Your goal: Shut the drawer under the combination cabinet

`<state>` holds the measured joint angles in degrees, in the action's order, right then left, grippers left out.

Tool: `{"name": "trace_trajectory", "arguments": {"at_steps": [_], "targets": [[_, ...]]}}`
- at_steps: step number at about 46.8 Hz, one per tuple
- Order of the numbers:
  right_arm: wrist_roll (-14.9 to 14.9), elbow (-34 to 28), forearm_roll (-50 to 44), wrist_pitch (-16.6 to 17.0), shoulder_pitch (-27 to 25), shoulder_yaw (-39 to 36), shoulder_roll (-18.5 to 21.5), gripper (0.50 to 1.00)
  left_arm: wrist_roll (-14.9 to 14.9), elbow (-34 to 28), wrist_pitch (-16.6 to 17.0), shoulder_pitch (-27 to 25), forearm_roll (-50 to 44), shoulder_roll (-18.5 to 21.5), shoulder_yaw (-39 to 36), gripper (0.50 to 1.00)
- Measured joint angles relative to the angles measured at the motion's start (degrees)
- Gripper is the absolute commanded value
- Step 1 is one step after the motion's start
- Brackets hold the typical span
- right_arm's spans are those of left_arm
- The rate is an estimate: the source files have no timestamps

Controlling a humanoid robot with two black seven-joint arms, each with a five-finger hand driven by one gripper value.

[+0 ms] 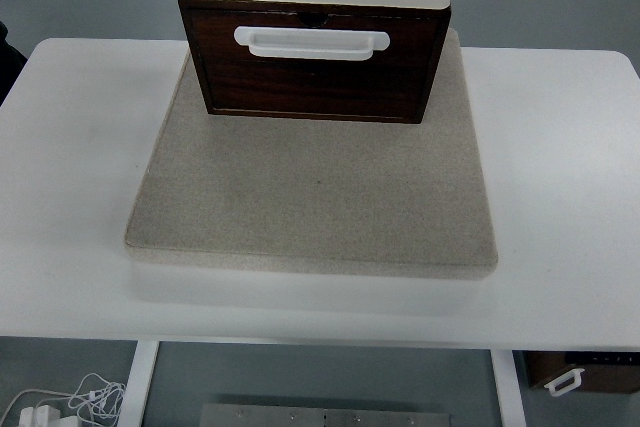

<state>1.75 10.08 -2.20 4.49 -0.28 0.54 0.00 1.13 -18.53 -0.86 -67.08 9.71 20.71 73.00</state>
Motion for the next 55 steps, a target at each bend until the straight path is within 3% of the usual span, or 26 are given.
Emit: {"name": "trace_trajectory", "arguments": {"at_steps": [10, 15, 45, 55], "targets": [[0.01, 0.02, 0.00, -0.01, 0.02, -0.01, 0.00, 0.952, 0.05, 2.28, -11.84, 3.10, -1.05, -2.91, -1.55, 1.000], [0.00, 0.01, 0.00, -0.01, 0.01, -0.01, 0.00, 0.952, -0.03, 3.32, -13.75, 3.84, -1.22, -4.09, -1.55, 1.000], [0.00, 0.02, 0.01, 0.06, 0.01, -0.22, 0.00, 0.952, -3.68, 6.14, -12.85, 5.63, -8.58, -11.73, -1.47, 1.000], [0.00, 0.01, 0.11, 0.08, 0.00, -0.38, 0.00, 0.952, -4.21, 6.66, -12.85, 5.56, -11.50, -12.36, -1.47, 1.000]]}}
